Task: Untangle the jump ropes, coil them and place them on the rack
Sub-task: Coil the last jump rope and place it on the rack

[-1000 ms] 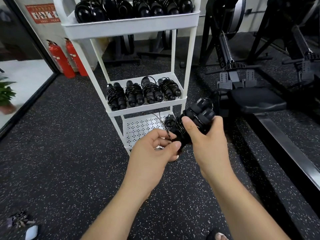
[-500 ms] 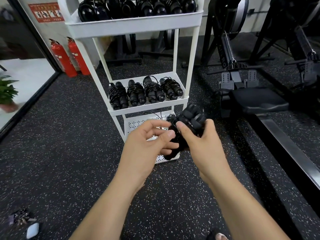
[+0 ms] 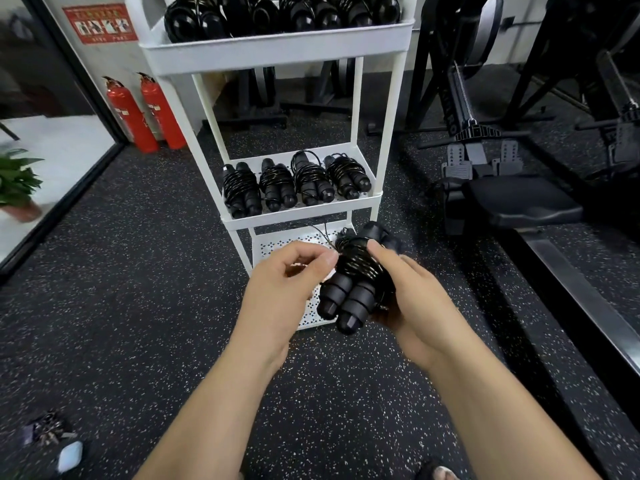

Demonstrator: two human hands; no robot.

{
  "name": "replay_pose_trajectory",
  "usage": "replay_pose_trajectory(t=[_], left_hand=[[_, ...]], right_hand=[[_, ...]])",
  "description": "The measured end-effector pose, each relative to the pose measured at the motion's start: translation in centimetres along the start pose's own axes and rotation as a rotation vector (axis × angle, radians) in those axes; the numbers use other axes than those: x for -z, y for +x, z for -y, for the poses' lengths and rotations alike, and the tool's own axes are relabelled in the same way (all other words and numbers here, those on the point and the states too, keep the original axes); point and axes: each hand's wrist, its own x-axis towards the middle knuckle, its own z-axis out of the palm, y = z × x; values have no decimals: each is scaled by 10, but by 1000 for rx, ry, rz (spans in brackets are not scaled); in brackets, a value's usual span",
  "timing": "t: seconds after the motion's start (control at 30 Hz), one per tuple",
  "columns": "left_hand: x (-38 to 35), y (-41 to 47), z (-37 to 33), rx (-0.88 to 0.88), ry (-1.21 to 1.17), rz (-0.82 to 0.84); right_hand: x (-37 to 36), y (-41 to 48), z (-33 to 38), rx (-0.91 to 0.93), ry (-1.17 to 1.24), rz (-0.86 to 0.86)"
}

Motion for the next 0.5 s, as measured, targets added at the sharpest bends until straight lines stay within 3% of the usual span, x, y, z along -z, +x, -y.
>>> replay_pose_trajectory(t=[0.13,0.2,0.37,0.5], left_hand=[[-1,0,-2,395,-391,304],[-4,-1,2,442,-375,368],[-26,-8,17,208,-64,19],[-29,-7,19,172,-48,-81]], right_hand=[[2,3,1,22,-40,16],[1,1,1,88,-187,3],[-9,-4,-9,121,-388,27],[-11,-3,-14,174,-367,-11]])
